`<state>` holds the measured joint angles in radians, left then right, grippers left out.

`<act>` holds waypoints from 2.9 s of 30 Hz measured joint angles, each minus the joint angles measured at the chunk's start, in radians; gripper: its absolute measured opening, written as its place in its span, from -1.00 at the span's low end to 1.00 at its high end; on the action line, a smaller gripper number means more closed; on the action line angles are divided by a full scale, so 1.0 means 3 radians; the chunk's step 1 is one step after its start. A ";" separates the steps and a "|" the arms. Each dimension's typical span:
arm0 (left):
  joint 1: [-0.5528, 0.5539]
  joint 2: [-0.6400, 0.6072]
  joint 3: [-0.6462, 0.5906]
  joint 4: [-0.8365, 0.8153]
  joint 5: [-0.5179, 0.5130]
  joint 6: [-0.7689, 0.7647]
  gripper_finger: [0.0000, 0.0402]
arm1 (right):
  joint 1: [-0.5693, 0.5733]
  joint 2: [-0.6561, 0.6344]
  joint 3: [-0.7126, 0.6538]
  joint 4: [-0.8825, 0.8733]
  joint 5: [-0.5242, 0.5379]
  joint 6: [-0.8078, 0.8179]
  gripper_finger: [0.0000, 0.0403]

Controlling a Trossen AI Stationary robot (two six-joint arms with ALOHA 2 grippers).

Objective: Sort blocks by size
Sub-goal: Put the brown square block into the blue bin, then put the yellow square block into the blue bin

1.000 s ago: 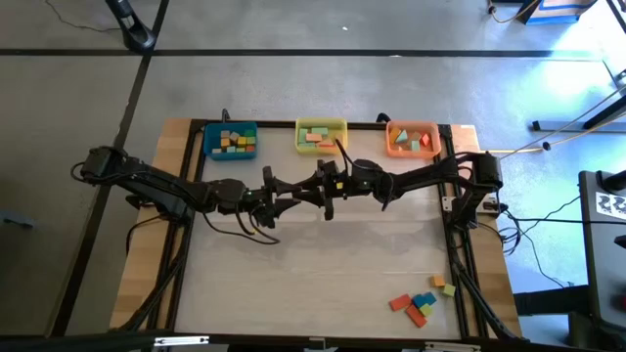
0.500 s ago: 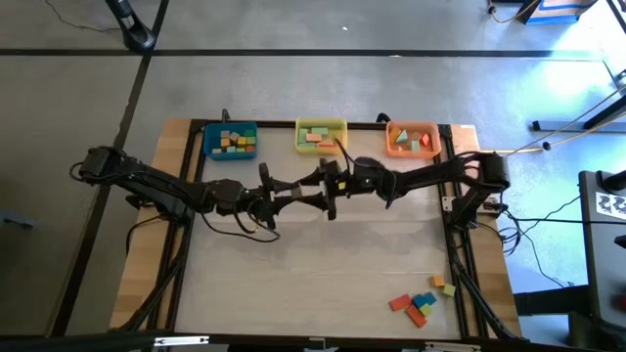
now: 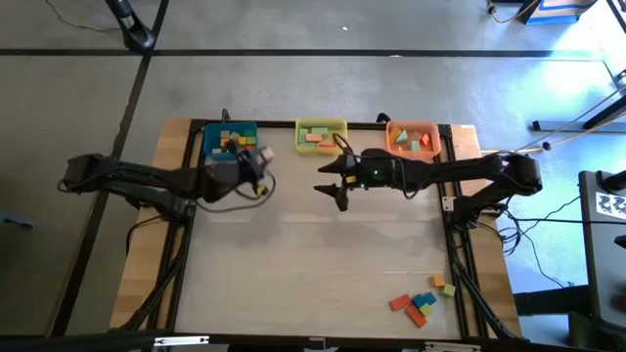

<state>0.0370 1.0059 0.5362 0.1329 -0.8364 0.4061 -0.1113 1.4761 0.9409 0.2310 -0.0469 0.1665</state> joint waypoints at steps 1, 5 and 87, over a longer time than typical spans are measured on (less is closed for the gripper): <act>0.0141 -0.0017 0.0000 -0.0134 -0.0006 -0.0154 -0.39 | 0.0001 0.0003 0.0000 -0.0052 0.0036 0.0001 0.43; 0.0729 0.0002 -0.0005 -0.0553 -0.0006 -0.0687 -0.39 | 0.0002 0.0061 -0.0001 -0.0189 0.0099 0.0029 0.43; 0.0629 0.0091 0.0127 -0.0350 0.1821 -0.1609 0.25 | 0.2626 -0.0601 -0.0042 -0.4334 -0.0170 0.2399 0.44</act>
<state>0.2258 1.0332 0.5743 0.0280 -0.2901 -0.0767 0.6767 1.2957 0.9283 -1.0691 -0.0978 0.8863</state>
